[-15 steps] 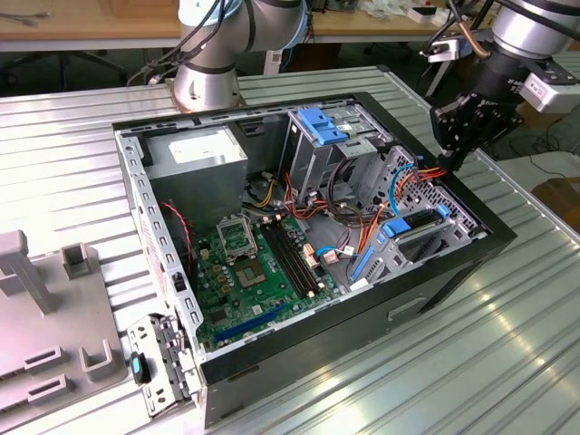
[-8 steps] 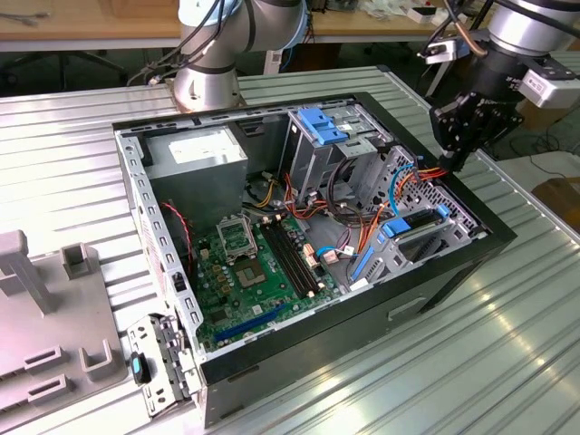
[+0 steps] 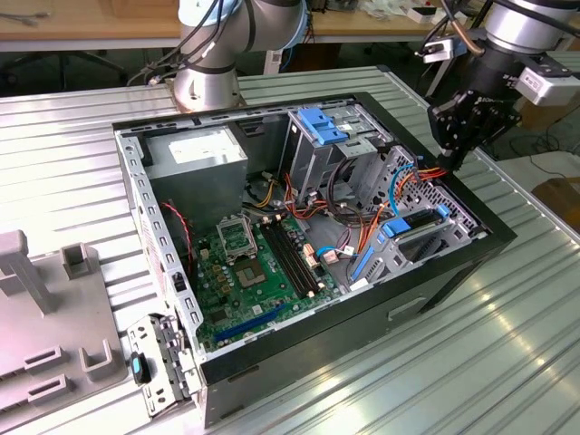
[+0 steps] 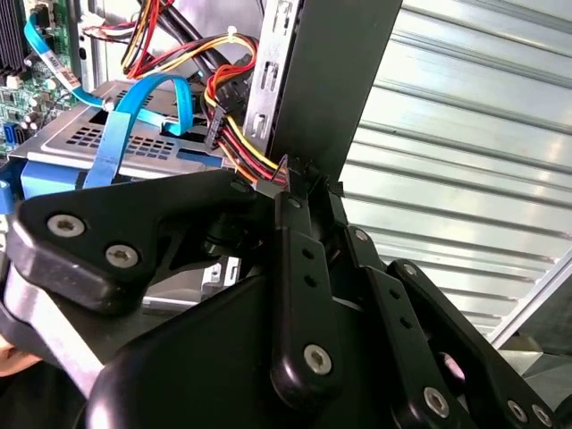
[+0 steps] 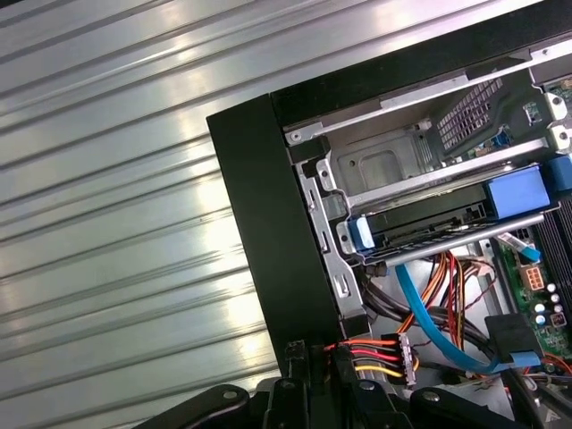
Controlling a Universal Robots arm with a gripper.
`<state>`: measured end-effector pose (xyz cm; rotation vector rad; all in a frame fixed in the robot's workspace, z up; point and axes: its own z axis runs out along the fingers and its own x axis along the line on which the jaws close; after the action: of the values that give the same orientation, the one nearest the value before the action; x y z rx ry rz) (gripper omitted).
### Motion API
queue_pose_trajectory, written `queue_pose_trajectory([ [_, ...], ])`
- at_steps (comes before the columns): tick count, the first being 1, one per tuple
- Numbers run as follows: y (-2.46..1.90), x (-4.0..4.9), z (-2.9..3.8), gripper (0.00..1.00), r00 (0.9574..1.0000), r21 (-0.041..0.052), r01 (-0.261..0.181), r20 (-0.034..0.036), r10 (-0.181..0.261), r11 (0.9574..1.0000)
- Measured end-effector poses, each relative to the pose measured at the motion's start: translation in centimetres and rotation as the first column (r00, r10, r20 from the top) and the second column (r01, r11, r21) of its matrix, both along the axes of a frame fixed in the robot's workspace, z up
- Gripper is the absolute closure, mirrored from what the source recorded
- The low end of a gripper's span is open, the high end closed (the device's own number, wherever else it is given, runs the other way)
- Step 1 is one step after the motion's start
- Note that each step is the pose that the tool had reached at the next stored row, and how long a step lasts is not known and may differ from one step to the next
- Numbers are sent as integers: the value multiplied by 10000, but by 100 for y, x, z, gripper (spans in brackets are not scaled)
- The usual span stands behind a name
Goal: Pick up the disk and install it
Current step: 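Insert the first disk wire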
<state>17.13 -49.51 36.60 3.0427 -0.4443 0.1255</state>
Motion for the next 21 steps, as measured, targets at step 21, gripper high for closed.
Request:
queue_pose_trajectory([
  [21,5,9,67,84,9975,9,704,-1,-704,9975],
])
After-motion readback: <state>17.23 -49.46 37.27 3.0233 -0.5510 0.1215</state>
